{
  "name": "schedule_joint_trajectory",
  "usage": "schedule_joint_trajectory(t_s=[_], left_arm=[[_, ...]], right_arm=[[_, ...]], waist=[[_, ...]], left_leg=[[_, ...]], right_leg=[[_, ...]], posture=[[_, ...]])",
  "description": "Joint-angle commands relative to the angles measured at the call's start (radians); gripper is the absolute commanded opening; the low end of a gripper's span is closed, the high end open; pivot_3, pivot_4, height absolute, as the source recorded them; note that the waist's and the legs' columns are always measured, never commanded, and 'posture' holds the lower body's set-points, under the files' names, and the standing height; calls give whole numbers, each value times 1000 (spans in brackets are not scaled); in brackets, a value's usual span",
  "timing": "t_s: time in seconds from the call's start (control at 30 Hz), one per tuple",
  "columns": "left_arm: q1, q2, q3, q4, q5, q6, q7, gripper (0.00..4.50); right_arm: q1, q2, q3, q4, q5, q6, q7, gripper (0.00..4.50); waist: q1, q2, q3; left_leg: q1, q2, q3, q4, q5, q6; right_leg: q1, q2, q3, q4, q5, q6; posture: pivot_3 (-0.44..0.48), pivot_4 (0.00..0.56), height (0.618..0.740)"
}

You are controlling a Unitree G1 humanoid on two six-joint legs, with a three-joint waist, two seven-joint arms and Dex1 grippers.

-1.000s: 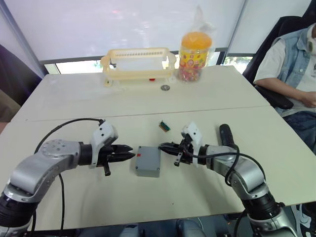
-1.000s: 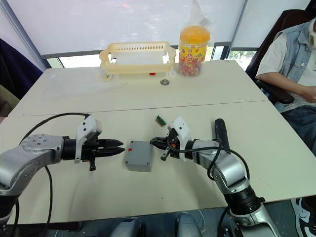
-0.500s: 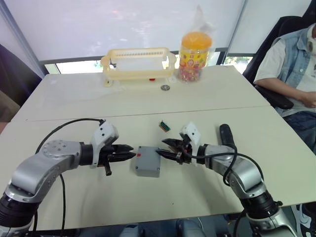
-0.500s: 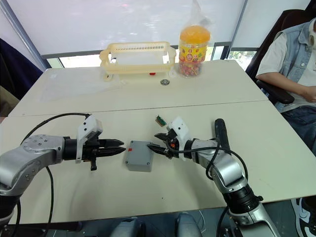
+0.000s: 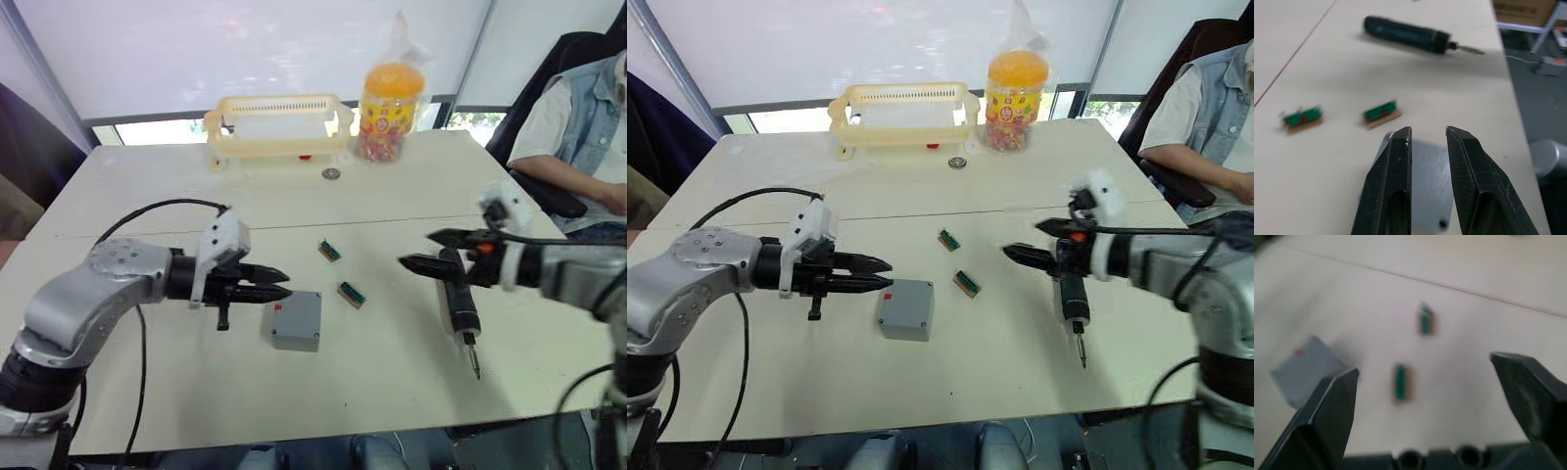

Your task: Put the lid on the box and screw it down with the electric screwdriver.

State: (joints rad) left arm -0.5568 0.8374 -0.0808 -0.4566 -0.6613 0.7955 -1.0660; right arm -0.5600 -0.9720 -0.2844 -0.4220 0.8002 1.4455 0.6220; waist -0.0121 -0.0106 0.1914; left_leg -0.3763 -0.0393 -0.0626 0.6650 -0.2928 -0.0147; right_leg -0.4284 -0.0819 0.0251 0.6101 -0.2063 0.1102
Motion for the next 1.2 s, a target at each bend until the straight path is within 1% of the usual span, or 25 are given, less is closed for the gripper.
schedule_joint_trajectory(t_s=[0.03,0.13,0.2,0.3,0.37,0.43,0.5,0.73,0.9,0.97,1.07,1.1,1.17,1.2], left_arm=[[-25,-45,-84,-40,42,-61,-16,1073],[-25,-81,-125,-33,77,-95,-10,1073],[-17,-100,-140,-27,95,-114,-2,1073],[-3,-126,-149,-28,111,-130,13,1073],[9,-148,-155,-33,120,-132,32,1073],[33,-161,-149,-44,123,-130,49,1073],[49,-166,-145,-63,119,-115,64,1073],[89,-163,-130,-107,118,-96,108,1073],[94,-175,-132,-109,118,-86,137,1073],[95,-182,-136,-101,123,-91,145,1073],[100,-191,-144,-95,130,-93,157,1073],[105,-194,-146,-96,129,-91,161,1073],[118,-194,-146,-102,126,-87,165,1073],[124,-192,-143,-104,124,-85,166,1073]], right_arm=[[-46,-123,24,85,40,154,-13,4452],[-39,-220,77,204,110,169,-41,4452],[-43,-272,125,277,194,169,-54,4452],[-53,-314,195,355,288,169,-93,4452],[-93,-292,257,437,316,169,-161,4452],[-128,-272,327,469,324,169,-200,4452],[-151,-265,368,497,336,169,-228,4452],[-183,-205,447,590,363,169,-320,4452],[-202,-142,484,650,307,169,-353,4452],[-202,-92,480,661,251,169,-391,4452],[-203,-32,456,679,182,169,-428,3644],[-202,-22,450,680,172,169,-432,3206],[-187,-18,445,664,173,169,-431,2191],[-175,-23,447,651,184,169,-431,1846]], waist=[[-7,0,0],[-4,-1,0],[-2,0,0],[-1,-1,0],[-3,-1,0],[-3,-1,0],[-2,-1,1],[3,-1,1],[1,-1,1],[-3,-3,0],[-5,-8,-3],[-4,-9,-4],[-3,-10,-4],[-2,-10,-4]], left_leg=[[0,0,1,0,0,0],[1,1,1,0,0,1],[1,1,1,0,0,1],[0,1,1,0,0,1],[0,1,1,0,0,1],[0,1,1,1,0,1],[0,1,1,1,0,1],[-1,1,1,1,0,1],[-1,1,1,1,0,1],[0,1,1,1,0,1],[1,1,1,1,0,1],[2,1,1,1,0,1],[2,1,1,2,0,1],[2,1,1,2,0,1]], right_leg=[[0,0,0,0,0,0],[0,2,1,0,0,0],[0,1,1,0,0,0],[0,1,1,0,0,0],[0,1,1,0,0,0],[0,1,1,0,0,0],[0,1,1,0,0,0],[0,1,1,0,1,2],[0,1,1,0,1,3],[0,1,1,0,1,3],[1,2,1,0,1,3],[1,2,1,0,1,3],[2,2,1,0,1,2],[2,2,1,0,1,2]], posture=[[0,150,740],[0,150,740],[0,150,740],[0,150,740],[0,150,740],[0,150,740],[0,150,740],[0,150,740],[0,150,740],[0,150,740],[0,150,740],[0,150,740],[0,150,740],[0,150,740]])
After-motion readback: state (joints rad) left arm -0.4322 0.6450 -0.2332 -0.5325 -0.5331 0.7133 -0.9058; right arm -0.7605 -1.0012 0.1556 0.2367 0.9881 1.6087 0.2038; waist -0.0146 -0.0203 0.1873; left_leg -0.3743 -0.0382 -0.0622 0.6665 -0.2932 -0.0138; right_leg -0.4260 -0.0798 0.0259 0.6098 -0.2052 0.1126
